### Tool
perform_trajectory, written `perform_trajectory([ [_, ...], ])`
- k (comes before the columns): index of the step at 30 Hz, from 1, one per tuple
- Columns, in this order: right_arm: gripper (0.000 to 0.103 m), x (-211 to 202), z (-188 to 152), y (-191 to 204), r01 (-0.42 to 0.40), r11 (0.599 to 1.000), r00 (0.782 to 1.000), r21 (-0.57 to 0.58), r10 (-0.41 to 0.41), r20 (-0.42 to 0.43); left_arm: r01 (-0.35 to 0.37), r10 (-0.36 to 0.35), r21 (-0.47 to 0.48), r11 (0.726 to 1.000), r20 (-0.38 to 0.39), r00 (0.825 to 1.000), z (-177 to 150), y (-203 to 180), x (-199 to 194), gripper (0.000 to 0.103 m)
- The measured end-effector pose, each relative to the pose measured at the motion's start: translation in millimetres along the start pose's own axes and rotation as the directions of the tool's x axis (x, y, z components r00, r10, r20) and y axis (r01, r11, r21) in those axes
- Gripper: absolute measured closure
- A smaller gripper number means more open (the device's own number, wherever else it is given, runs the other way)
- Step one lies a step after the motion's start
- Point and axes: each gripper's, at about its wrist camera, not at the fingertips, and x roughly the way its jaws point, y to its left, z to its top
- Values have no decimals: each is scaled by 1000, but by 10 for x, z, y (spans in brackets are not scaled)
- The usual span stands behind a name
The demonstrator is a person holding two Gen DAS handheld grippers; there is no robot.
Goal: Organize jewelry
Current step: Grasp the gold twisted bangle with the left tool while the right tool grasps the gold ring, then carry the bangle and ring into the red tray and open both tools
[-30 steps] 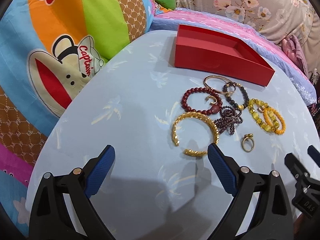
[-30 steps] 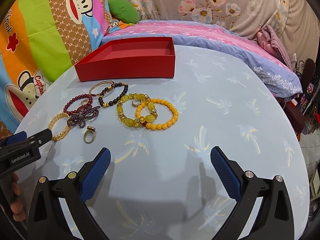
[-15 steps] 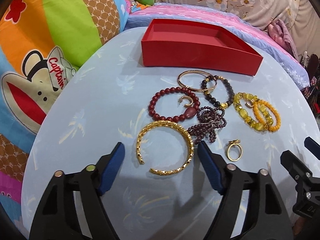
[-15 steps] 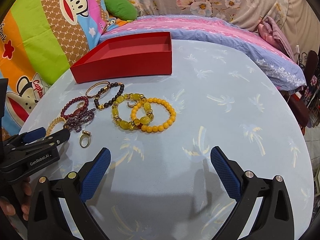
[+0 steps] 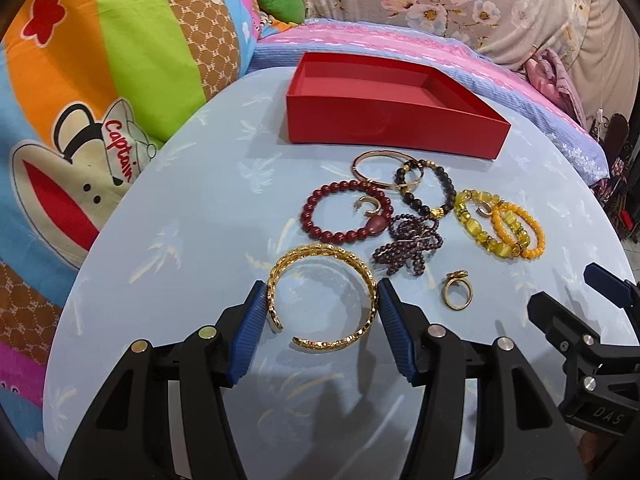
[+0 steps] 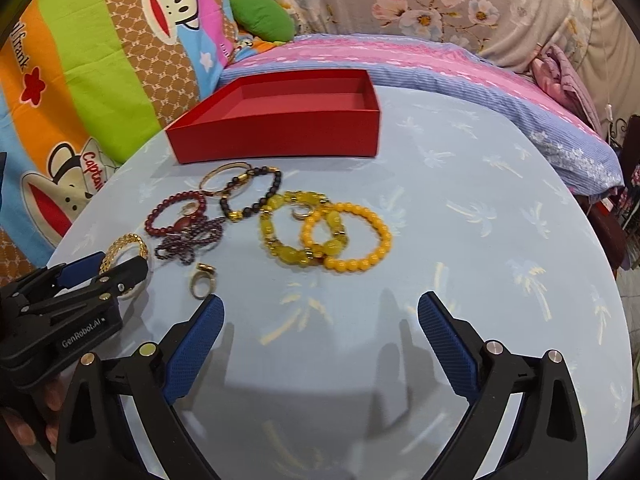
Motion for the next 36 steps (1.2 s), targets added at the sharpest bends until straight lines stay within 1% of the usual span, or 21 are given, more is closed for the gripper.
perform_trajectory([
  [4,12,68,32,190,-15,999,1000,-38,15,-7,6,-6,-19,1000,2,1000,-55,65,-30,49],
  [6,15,114,47,290,-25,998,1000,-57,24,-16,-3,3,-16,1000,2,1000,-73,88,-35,49],
  [7,19,133,52,329,-27,998,999,-63,26,-21,-12,12,-15,1000,3,1000,-79,100,-40,49],
  [8,22,154,60,354,-29,997,999,-65,28,-28,-13,13,-18,1000,5,1000,-82,114,-46,49],
  [12,24,251,97,420,-47,997,997,-58,44,-61,-13,13,-31,999,4,1000,-93,209,-65,49],
  [15,26,293,112,487,-53,996,996,-68,49,-70,-9,10,-38,999,6,1000,-108,272,-80,49],
  [18,31,342,126,552,-56,995,995,-79,49,-85,-5,5,-51,999,5,1000,-115,311,-81,49],
  [22,40,382,150,617,-52,995,995,-90,44,-92,6,-6,-73,997,4,1000,-121,358,-81,49],
  [24,47,384,153,651,-52,994,995,-100,43,-90,11,-11,-77,997,4,1000,-118,373,-75,49],
  [27,54,376,150,664,-59,993,995,-105,50,-87,14,-14,-79,997,3,1000,-117,376,-68,49],
  [30,69,361,148,645,-68,993,995,-94,60,-84,14,-13,-79,997,4,1000,-118,373,-69,49],
  [31,71,358,148,635,-70,994,995,-86,63,-83,14,-14,-77,997,4,1000,-119,371,-69,49],
  [33,82,355,148,600,-79,995,994,-69,73,-82,14,-13,-74,997,4,1000,-122,362,-70,49],
  [34,84,351,148,573,-86,995,993,-58,81,-83,13,-13,-73,997,4,1000,-122,358,-70,49],
  [36,84,346,149,513,-109,994,990,-31,106,-88,12,-11,-72,997,3,1000,-120,354,-70,49],
])
